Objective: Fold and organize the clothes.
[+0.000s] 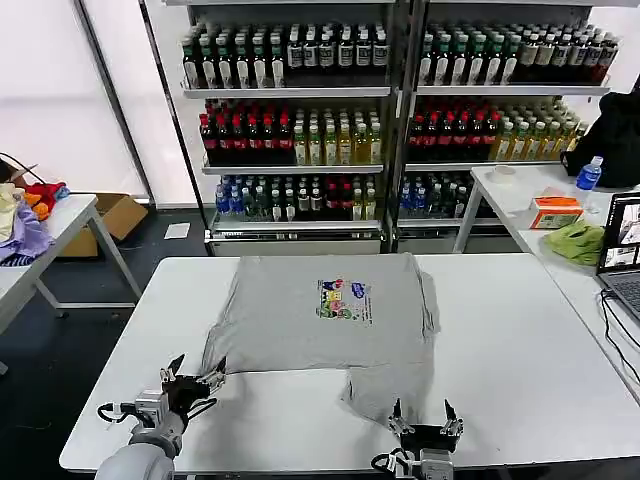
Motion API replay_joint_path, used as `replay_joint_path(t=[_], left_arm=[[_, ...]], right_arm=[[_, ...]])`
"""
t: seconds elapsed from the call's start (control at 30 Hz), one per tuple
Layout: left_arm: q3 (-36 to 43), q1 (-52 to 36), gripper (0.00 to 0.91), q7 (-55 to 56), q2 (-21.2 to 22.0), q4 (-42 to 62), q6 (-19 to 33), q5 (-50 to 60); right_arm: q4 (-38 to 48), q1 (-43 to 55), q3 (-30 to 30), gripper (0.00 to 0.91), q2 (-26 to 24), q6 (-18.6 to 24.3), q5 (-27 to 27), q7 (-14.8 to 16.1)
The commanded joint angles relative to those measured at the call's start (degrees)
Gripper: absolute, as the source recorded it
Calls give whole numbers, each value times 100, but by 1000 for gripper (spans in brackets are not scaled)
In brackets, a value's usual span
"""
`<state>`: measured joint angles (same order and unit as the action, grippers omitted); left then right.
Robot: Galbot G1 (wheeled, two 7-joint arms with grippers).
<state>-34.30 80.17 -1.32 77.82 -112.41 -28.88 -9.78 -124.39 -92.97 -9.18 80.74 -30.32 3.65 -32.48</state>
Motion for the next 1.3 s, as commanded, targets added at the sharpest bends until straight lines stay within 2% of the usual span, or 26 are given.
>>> replay_joint_path(t=[0.03, 0.4, 0.43, 0.47, 0.5, 0.6, 0.63, 0.7, 0.73, 0.77, 0.8, 0.87, 1.17, 1.3], left_arm=[[23, 8, 907, 7, 10, 141, 20, -71], [52, 24, 907, 8, -20, 185, 34, -151], [62, 35, 887, -6, -23, 179, 31, -145], [78, 53, 836, -19, -25, 174, 28, -130], [104, 74, 705, -43, -27, 171, 16, -98], [135, 121, 504, -112, -25, 189, 14, 88], [141, 129, 242, -122, -22, 193, 19, 129], [165, 160, 40, -148, -13, 185, 29, 216], [172, 174, 30, -165, -11, 181, 38, 253], [182, 182, 10, -173, -9, 179, 45, 285], [200, 185, 0, -171, 4, 180, 53, 318], [217, 176, 0, -163, 21, 188, 53, 326], [282, 149, 10, -168, 57, 184, 65, 432], [287, 189, 0, -195, 62, 96, 267, 481]], right_arm=[[116, -2, 71, 907, 38, 21, -45, -17], [346, -22, 69, 907, 132, 134, -134, 13], [360, -18, 68, 907, 144, 134, -134, 18], [376, -17, 68, 907, 159, 134, -133, 25], [400, -17, 72, 907, 170, 140, -128, 28], [447, -25, 72, 766, 185, 143, -58, 41], [467, -28, 67, 595, 186, 147, -15, 47], [519, -41, 33, 534, 170, 199, 100, 145], [536, -42, 24, 514, 159, 225, 145, 178], [563, -36, 4, 433, 146, 240, 221, 191], [595, -25, -21, 252, 136, 269, 290, 210], [625, -19, -55, 0, 138, 319, 324, 203], [705, -44, -156, 0, 124, 459, 686, 391], [691, -44, -191, 0, 86, 751, 681, 547]])
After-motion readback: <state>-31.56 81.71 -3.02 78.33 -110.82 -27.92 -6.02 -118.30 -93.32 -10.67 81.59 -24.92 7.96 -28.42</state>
